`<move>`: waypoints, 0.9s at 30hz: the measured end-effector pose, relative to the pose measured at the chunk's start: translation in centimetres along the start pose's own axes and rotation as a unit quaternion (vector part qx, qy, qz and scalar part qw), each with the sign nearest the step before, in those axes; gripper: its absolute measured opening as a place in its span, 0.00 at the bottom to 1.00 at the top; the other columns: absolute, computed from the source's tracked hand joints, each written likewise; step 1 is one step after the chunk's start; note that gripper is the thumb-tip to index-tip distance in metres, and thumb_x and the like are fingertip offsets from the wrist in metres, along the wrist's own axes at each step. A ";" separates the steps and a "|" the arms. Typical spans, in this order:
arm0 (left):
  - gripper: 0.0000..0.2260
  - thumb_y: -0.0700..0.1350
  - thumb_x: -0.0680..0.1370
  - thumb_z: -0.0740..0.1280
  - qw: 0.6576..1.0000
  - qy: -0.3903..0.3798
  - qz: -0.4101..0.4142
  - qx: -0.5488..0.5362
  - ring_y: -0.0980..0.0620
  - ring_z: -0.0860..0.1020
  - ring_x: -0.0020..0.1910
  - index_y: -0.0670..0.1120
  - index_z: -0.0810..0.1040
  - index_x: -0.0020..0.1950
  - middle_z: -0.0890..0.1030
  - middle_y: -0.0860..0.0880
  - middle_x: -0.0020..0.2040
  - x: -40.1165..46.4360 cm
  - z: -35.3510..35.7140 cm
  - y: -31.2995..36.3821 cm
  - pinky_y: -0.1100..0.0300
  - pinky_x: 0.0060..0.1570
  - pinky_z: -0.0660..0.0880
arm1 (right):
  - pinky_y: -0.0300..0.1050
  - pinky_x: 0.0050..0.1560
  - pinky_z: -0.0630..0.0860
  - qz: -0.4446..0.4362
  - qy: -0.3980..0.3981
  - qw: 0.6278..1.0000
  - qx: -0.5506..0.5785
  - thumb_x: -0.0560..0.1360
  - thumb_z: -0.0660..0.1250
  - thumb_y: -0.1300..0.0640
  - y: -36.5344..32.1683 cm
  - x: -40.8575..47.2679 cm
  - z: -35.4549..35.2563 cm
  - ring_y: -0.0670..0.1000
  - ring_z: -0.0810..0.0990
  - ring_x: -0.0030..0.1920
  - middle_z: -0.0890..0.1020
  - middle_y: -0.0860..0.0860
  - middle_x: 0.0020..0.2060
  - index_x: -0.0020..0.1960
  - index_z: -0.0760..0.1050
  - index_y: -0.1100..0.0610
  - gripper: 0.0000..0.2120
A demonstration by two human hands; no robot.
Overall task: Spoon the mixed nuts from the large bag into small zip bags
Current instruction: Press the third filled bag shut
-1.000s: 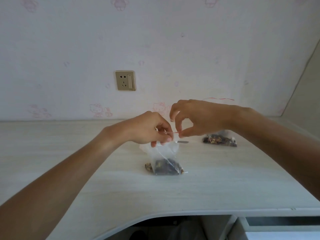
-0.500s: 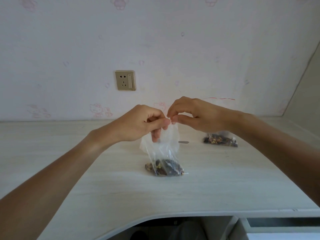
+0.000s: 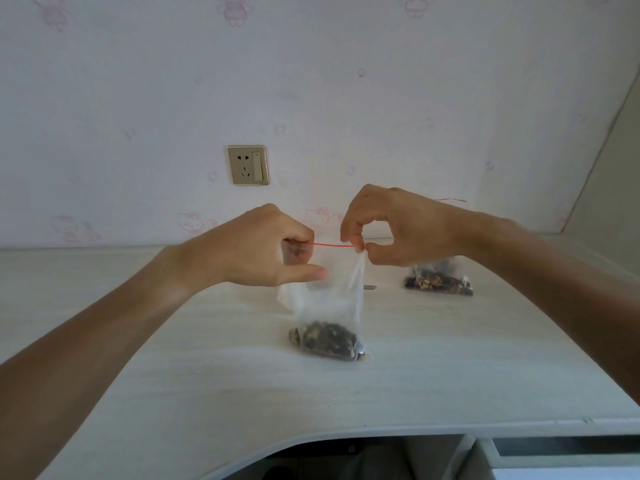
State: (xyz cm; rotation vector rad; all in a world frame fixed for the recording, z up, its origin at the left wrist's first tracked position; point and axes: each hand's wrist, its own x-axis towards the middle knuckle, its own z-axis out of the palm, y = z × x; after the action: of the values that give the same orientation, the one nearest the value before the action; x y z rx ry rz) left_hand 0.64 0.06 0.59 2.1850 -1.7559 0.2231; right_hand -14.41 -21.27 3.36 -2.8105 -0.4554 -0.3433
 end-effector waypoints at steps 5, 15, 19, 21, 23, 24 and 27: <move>0.20 0.72 0.73 0.64 0.989 0.077 0.041 0.118 0.60 0.77 0.40 0.56 0.79 0.37 0.80 0.60 0.36 0.7 -1.3 -0.8 0.56 0.49 0.74 | 0.38 0.61 0.69 -0.013 0.016 0.999 -0.029 0.70 0.76 0.62 1.0 -0.3 -0.4 0.51 0.75 0.57 0.80 0.50 0.52 0.42 0.78 0.52 0.08; 0.12 0.55 0.71 0.81 0.978 0.185 0.016 -0.091 0.54 0.81 0.51 0.56 0.82 0.48 0.83 0.59 0.46 -0.7 0.7 -1.7 0.60 0.48 0.75 | 0.53 0.65 0.77 0.100 0.084 0.987 0.094 0.75 0.72 0.66 3.8 -1.7 0.7 0.49 0.82 0.56 0.84 0.48 0.51 0.52 0.79 0.56 0.08; 0.29 0.62 0.67 0.81 0.949 0.266 -0.043 -0.165 0.54 0.79 0.63 0.55 0.77 0.63 0.80 0.59 0.62 -2.7 3.6 -2.6 0.62 0.56 0.77 | 0.53 0.60 0.81 0.133 0.161 0.944 0.255 0.74 0.75 0.65 4.4 -3.5 3.4 0.52 0.84 0.55 0.84 0.52 0.54 0.60 0.75 0.54 0.17; 0.39 0.64 0.62 0.82 0.930 0.262 -0.100 -0.239 0.56 0.78 0.66 0.55 0.73 0.69 0.77 0.60 0.67 -3.6 5.8 -2.9 0.60 0.57 0.77 | 0.53 0.60 0.81 0.164 0.200 0.913 0.315 0.73 0.79 0.62 4.4 -4.3 5.5 0.53 0.85 0.56 0.83 0.53 0.57 0.65 0.72 0.52 0.25; 0.46 0.67 0.57 0.83 0.905 0.231 -0.155 -0.321 0.58 0.77 0.67 0.56 0.70 0.71 0.75 0.61 0.69 -4.4 8.2 -3.0 0.58 0.58 0.78 | 0.55 0.61 0.82 0.196 0.221 0.883 0.364 0.68 0.80 0.57 4.2 -4.8 7.8 0.54 0.85 0.57 0.82 0.55 0.58 0.69 0.70 0.56 0.34; 0.48 0.67 0.55 0.84 0.891 0.211 -0.178 -0.361 0.59 0.78 0.66 0.57 0.71 0.70 0.76 0.61 0.68 -4.7 9.4 -3.0 0.56 0.58 0.79 | 0.56 0.61 0.81 0.209 0.221 0.872 0.385 0.66 0.80 0.54 4.0 -4.9 8.9 0.55 0.84 0.57 0.82 0.56 0.59 0.70 0.69 0.58 0.37; 0.35 0.60 0.58 0.85 0.876 0.133 -0.187 -0.424 0.57 0.81 0.62 0.55 0.78 0.62 0.83 0.56 0.61 -5.1 12.6 -3.0 0.53 0.59 0.80 | 0.59 0.64 0.80 0.240 0.193 0.852 0.424 0.66 0.81 0.55 3.7 -4.8 11.9 0.56 0.84 0.59 0.83 0.57 0.59 0.71 0.70 0.59 0.37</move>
State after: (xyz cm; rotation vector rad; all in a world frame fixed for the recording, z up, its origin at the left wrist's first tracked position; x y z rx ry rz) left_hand 1.32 0.97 -13.28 1.6635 -0.9589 -0.2854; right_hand -15.37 -22.35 -9.95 -1.8267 0.1746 -0.4414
